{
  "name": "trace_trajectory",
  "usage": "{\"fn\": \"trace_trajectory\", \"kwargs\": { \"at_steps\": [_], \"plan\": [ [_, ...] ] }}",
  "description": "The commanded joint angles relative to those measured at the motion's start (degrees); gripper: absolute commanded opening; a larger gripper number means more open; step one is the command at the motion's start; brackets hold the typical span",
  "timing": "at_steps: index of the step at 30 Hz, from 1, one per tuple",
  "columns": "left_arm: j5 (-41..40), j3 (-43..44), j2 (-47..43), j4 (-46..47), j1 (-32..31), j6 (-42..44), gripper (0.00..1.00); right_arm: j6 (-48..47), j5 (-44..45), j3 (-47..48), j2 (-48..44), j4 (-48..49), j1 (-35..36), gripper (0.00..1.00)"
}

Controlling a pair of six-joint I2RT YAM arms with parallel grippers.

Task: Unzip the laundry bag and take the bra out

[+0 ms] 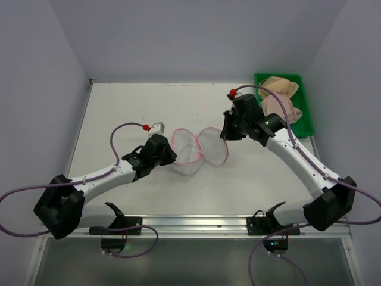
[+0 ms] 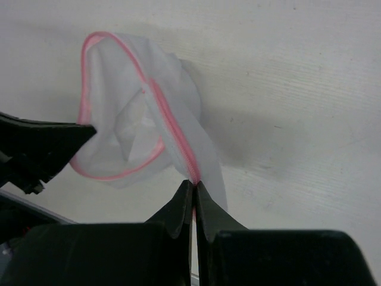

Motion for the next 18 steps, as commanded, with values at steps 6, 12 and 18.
{"fn": "trace_trajectory", "kwargs": {
  "at_steps": [6,12,18],
  "plan": [
    [-1.3,3.0,5.0,7.2,-2.1,-2.7,0.05,3.4,-19.0,4.7,5.5,8.5,2.9,0.00],
    [-0.7,-1.5,4.9,10.8,-2.1,-5.4,0.06,7.6,-29.8,4.4,13.5,20.3,4.6,0.00],
    [-0.4,-7.4,2.2,13.3,-2.1,-7.2,0.07,8.2,-37.1,5.0,22.0,30.5,6.2,0.00]
  ]
}}
